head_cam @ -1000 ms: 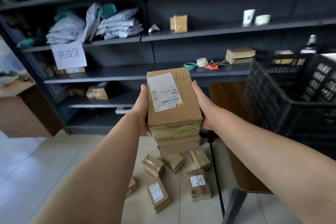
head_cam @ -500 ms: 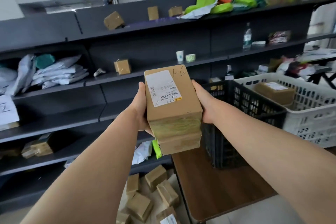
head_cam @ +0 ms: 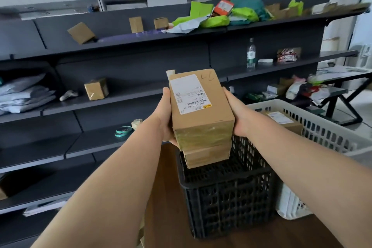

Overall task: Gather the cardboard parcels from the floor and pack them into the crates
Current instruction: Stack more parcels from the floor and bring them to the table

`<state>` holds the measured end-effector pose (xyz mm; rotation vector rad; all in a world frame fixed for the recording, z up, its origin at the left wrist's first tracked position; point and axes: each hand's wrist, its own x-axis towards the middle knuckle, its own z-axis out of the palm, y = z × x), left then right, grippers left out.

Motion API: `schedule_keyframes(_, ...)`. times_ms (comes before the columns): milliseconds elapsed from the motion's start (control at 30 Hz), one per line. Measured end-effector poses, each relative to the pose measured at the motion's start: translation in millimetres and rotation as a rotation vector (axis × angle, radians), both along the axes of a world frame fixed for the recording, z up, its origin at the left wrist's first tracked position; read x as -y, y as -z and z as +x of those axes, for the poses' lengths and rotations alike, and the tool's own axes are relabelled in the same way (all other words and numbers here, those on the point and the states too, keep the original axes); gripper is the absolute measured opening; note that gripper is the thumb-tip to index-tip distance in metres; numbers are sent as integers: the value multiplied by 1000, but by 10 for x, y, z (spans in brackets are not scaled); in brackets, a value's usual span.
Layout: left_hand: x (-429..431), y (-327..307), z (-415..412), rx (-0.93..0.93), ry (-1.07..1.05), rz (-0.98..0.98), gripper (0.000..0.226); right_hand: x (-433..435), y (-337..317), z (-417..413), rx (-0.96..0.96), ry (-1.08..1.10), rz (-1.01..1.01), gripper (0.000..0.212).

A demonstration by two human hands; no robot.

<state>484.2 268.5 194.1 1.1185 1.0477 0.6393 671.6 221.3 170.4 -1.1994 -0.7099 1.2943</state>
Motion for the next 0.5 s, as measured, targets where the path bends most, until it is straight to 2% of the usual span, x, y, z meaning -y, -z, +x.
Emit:
schedule_keyframes(133,-276,241,289,-26,-26,-66,96,-281,267,276,-66,6,-70,64)
schedule_keyframes(333,-748,678,474,-88,0,-152,100,-639,667,413,-32,5,-100,49)
schedule_keyframes(500,-1155,1045,661,-120,17,-253,105,-1038,1044,595,-63,40,-221,50)
